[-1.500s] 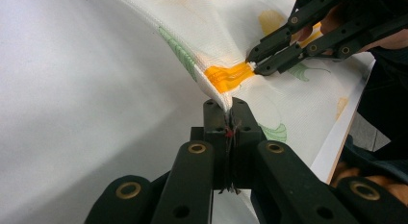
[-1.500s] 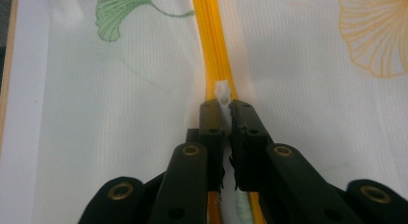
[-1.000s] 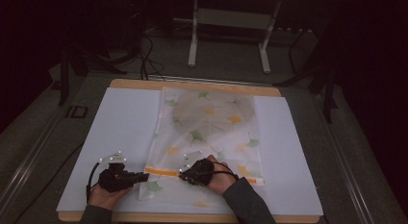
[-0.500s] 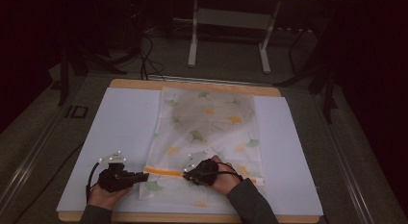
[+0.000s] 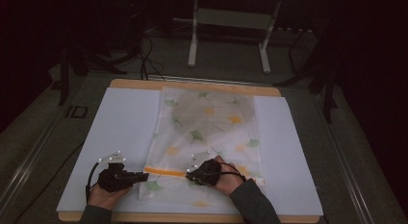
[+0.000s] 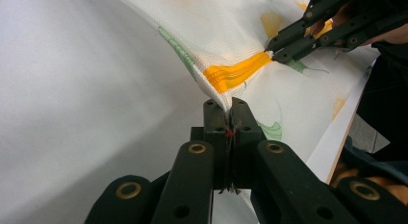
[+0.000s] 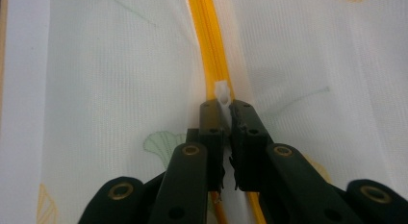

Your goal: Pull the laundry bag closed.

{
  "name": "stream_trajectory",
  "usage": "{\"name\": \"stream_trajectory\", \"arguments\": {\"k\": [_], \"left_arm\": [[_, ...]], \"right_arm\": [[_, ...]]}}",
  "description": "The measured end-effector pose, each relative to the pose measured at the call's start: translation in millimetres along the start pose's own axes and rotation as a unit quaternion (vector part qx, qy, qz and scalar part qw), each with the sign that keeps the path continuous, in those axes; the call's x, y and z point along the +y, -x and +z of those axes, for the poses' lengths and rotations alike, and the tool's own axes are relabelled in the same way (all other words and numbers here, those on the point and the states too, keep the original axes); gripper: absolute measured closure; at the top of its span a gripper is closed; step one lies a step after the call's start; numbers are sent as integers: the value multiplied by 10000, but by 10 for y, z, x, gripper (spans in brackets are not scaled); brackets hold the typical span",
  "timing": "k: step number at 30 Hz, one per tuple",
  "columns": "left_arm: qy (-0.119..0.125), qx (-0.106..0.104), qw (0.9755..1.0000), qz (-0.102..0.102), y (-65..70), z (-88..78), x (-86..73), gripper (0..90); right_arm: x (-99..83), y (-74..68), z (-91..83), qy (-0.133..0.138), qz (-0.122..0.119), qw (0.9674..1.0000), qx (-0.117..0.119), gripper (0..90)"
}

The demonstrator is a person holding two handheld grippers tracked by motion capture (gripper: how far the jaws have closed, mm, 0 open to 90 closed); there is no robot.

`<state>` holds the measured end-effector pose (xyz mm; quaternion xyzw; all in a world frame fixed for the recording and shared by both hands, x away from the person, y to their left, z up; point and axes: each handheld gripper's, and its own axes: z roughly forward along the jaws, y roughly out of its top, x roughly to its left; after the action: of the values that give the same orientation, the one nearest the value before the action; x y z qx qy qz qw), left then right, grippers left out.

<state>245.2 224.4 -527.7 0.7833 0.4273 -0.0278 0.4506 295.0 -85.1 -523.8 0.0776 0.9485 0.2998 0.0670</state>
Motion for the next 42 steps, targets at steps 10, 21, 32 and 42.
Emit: {"name": "stream_trajectory", "arguments": {"k": [10, 21, 32, 42], "left_arm": [[8, 0, 10000, -16, -1, -1, -1, 885], [17, 1, 10000, -20, -3, -3, 0, 885], [21, -1, 10000, -19, -10, -11, 0, 885], [27, 16, 10000, -30, -16, -15, -1, 885]], "right_arm": [[-32, 9, -31, -39, -7, 10000, -2, 844], [-70, 20, -61, -63, 19, 10000, -7, 844], [-124, 41, -109, -121, 25, 9999, -17, 844], [-183, 64, -160, -178, 52, 9998, -25, 844]]}}
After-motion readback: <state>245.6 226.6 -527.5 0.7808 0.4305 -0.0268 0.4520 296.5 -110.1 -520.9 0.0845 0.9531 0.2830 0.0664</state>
